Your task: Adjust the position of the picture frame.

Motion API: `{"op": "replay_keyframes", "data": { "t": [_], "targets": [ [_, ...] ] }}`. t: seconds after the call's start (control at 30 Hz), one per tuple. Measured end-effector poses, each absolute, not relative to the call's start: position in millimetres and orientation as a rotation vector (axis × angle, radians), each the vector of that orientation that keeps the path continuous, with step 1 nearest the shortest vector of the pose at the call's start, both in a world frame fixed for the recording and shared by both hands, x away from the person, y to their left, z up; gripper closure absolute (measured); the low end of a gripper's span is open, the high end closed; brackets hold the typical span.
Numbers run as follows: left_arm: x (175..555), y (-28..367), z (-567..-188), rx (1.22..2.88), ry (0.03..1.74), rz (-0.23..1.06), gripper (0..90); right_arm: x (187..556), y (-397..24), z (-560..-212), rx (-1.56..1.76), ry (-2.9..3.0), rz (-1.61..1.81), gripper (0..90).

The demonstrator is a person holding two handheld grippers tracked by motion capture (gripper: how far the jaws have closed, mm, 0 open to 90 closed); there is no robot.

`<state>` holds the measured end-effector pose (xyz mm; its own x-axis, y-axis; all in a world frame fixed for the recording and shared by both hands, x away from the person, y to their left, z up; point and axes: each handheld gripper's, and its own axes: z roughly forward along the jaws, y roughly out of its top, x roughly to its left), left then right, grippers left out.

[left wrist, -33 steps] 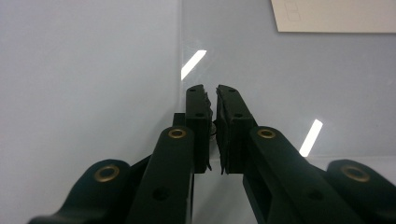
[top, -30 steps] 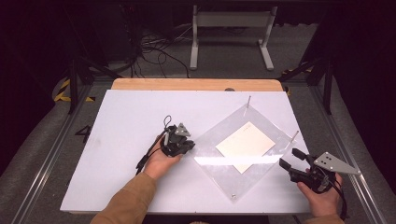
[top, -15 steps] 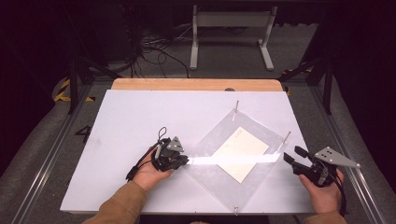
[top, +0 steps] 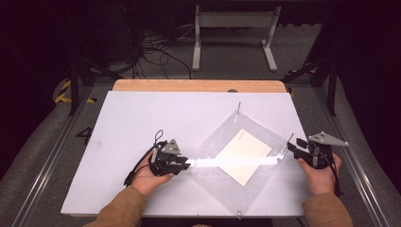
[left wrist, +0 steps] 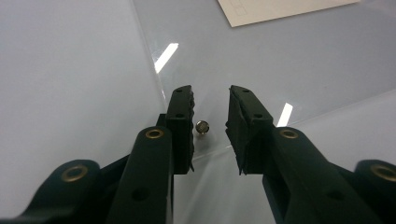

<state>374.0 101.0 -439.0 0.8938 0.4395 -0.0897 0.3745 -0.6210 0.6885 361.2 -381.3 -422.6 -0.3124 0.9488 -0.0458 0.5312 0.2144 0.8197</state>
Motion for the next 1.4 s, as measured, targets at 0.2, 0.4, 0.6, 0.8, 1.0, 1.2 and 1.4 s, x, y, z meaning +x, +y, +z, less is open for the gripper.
{"op": "replay_keyframes", "data": {
  "t": [0.2, 0.4, 0.6, 0.8, 1.0, 1.2, 1.4],
  "targets": [
    [370, 109, -435, 2.265, 0.583, 0.135, 67.5, 385, -377, -425, 1.348, 1.982, 0.833, 83.4],
    [367, 122, -436, 2.233, 0.619, 0.149, 68.3, 408, -370, -416, 1.335, 1.988, 0.872, 84.7],
    [365, 137, -436, 2.190, 0.664, 0.123, 69.4, 445, -345, -402, 1.248, 2.032, 0.852, 84.6],
    [361, 149, -436, 2.172, 0.686, 0.124, 69.3, 476, -319, -387, 1.157, 2.064, 0.867, 84.5],
    [361, 158, -439, 2.162, 0.736, 0.110, 69.7, 502, -288, -390, 1.056, 2.113, 1.025, 89.7],
    [360, 159, -440, 2.168, 0.723, 0.116, 69.0, 512, -243, -388, 0.971, 2.194, 0.993, 89.5],
    [360, 153, -444, 2.179, 0.678, 0.114, 61.6, 492, -250, -388, 0.987, 2.172, 1.148, 84.0]
  ]
}}
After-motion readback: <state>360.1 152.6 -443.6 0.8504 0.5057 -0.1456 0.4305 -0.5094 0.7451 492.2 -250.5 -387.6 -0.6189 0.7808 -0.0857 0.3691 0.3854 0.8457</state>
